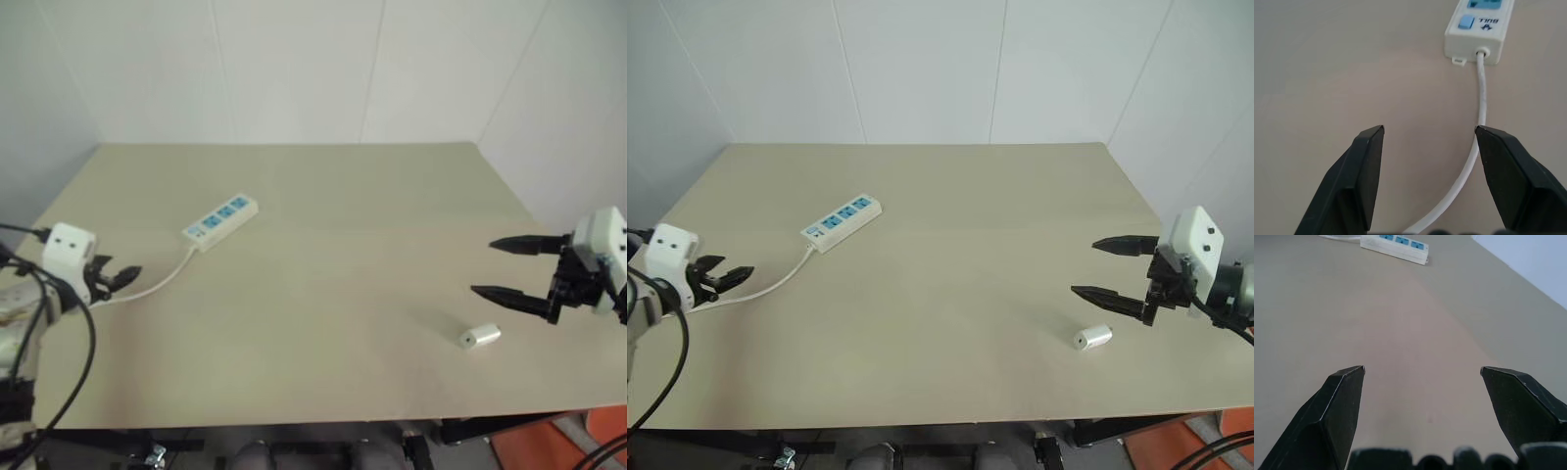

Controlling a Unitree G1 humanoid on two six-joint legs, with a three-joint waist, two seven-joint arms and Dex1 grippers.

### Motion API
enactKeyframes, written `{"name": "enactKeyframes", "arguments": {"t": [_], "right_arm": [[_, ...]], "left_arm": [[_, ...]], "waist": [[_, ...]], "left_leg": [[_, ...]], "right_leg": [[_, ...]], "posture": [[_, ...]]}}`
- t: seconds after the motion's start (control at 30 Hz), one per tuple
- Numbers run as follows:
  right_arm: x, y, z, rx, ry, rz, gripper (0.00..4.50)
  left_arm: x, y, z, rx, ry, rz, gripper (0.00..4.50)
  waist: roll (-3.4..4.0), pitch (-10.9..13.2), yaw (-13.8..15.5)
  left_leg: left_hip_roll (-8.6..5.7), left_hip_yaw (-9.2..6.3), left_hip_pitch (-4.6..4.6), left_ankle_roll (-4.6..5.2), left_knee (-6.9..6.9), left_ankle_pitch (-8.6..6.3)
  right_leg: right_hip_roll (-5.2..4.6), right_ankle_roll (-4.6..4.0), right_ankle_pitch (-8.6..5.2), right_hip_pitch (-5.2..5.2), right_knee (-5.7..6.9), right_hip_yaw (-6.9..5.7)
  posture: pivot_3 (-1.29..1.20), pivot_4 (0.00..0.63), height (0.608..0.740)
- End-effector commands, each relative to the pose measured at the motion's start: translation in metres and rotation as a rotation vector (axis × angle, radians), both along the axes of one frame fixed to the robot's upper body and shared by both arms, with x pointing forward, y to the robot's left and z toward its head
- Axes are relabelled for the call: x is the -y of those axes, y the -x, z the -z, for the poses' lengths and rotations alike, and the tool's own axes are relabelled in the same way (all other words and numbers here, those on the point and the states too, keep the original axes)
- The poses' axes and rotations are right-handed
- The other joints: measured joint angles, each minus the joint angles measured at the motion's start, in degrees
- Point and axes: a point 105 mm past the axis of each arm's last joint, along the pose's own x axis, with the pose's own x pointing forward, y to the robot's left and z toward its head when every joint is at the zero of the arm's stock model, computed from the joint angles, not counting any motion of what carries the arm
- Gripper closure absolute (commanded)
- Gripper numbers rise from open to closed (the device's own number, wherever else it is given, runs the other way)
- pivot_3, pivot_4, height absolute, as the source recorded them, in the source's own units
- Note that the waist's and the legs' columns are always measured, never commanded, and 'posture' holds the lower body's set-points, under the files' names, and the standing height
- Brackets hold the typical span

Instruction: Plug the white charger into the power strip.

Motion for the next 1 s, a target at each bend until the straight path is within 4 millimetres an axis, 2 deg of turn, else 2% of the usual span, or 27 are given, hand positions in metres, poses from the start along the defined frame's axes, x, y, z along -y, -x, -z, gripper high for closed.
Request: {"name": "enactKeyframes", "arguments": {"t": [0.03,0.2,0.4,0.5,0.6,0.77,0.87,1.0], "right_arm": [[-0.012,0.003,-0.013,0.045,0.002,-0.057,0.04],[-0.013,0.003,-0.015,0.049,0.002,-0.061,0.04],[-0.014,0.005,-0.017,0.054,-0.011,-0.07,0.04],[-0.015,0.005,-0.019,0.059,-0.014,-0.071,0.04],[-0.014,0.007,-0.019,0.062,-0.012,-0.069,0.04],[-0.013,0.009,-0.02,0.068,-0.011,-0.062,0.04],[-0.012,0.008,-0.019,0.071,-0.009,-0.057,0.04],[-0.012,0.007,-0.02,0.074,-0.01,-0.059,0.04]], "left_arm": [[0.001,-0.014,0.004,-0.013,-0.013,0.008,1.28],[0.013,-0.031,0.031,-0.11,-0.02,0.051,1.28],[0.024,-0.036,0.059,-0.236,-0.05,0.08,1.28],[0.035,-0.032,0.077,-0.303,-0.055,0.142,1.85],[0.049,-0.031,0.082,-0.324,-0.031,0.204,2.83],[0.061,-0.025,0.088,-0.35,0.018,0.258,4.47],[0.063,-0.021,0.094,-0.364,0.028,0.269,4.47],[0.069,-0.019,0.091,-0.35,0.052,0.309,4.47]], "waist": [[-0.01,0.0,0.0],[-0.02,-0.01,0.13],[0.0,-0.04,0.17],[0.28,-0.26,0.25],[0.74,-0.61,0.29],[0.88,-0.73,0.3],[0.96,-0.79,0.34],[0.97,-0.8,0.35]], "left_leg": [[0.0,0.0,0.0,0.0,0.02,0.0],[-0.03,-0.01,0.0,0.0,0.06,0.0],[-0.05,-0.02,0.04,0.0,0.08,0.0],[-0.05,-0.01,0.12,0.0,0.15,0.0],[-0.1,0.0,0.11,0.0,0.25,0.0],[-0.11,-0.01,0.15,0.0,0.31,0.0],[-0.12,-0.01,0.15,0.0,0.32,0.0],[-0.13,0.0,0.14,0.0,0.32,0.0]], "right_leg": [[0.0,0.01,0.0,0.01,0.01,0.0],[0.0,-0.1,0.1,0.04,0.01,0.0],[-0.01,-0.07,0.09,0.09,0.06,0.0],[-0.02,0.16,-0.03,0.17,0.08,0.0],[-0.05,0.23,0.0,0.21,0.09,0.02],[-0.04,0.28,0.02,0.22,0.19,0.07],[-0.04,0.29,0.03,0.23,0.16,0.09],[-0.05,0.3,0.03,0.23,0.13,0.11]], "posture": [[0.0,0.15,0.74],[0.0,0.15,0.74],[0.0,0.15,0.74],[0.0,0.15,0.74],[0.0,0.15,0.74],[0.0,0.15,0.74],[0.0,0.15,0.74],[0.0,0.15,0.74]]}}
